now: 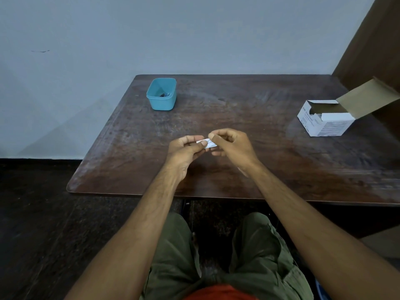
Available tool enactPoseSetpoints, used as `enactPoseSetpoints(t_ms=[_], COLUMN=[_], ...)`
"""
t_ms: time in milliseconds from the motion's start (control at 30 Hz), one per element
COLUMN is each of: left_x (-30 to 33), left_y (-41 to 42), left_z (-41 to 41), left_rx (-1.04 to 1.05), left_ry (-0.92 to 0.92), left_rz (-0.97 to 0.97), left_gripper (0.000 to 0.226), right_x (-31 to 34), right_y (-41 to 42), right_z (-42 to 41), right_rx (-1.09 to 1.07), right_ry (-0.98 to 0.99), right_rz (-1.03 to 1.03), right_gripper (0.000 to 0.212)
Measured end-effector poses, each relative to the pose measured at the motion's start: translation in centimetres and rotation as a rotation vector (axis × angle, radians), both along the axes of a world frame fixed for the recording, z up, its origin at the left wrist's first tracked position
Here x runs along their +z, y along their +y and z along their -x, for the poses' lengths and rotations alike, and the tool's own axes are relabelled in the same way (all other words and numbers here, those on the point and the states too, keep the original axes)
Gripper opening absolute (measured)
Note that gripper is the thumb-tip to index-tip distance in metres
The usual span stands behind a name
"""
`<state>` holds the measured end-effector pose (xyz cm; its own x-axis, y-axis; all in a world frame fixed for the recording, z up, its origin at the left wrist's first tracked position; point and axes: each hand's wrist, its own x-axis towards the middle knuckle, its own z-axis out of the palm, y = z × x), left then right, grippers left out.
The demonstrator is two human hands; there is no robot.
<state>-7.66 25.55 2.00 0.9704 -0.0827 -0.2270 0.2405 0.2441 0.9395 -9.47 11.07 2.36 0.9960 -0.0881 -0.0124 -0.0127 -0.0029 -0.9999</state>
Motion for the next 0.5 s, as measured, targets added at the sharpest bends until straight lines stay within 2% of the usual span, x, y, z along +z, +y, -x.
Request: enactPoseSetpoints(t_ms=[133,333,500], left_x=[0.04,0.11,0.15], left_y=[-0.29,-0.01,0.07], left_z=[0.48,0.83,0.58], left_rx=[-0.003,-0.041,-0.053], left_ry=[-0.029,0.036,0.008], left_rz=[-0.044,0.013,-0.064], left_gripper=[0.014,0.007,0.004], right_x=[0.02,0.01,-0.16], right_y=[-0.02,-0.25,-0.04], right_z=[0.2,0.34,0.65], right_rx=[-0.027,-0.059,-0.064], right_ry=[0.008,-0.016,-0.012], right_rz=[0.041,0.078,0.042], right_gripper=[0.01,0.002,0.003])
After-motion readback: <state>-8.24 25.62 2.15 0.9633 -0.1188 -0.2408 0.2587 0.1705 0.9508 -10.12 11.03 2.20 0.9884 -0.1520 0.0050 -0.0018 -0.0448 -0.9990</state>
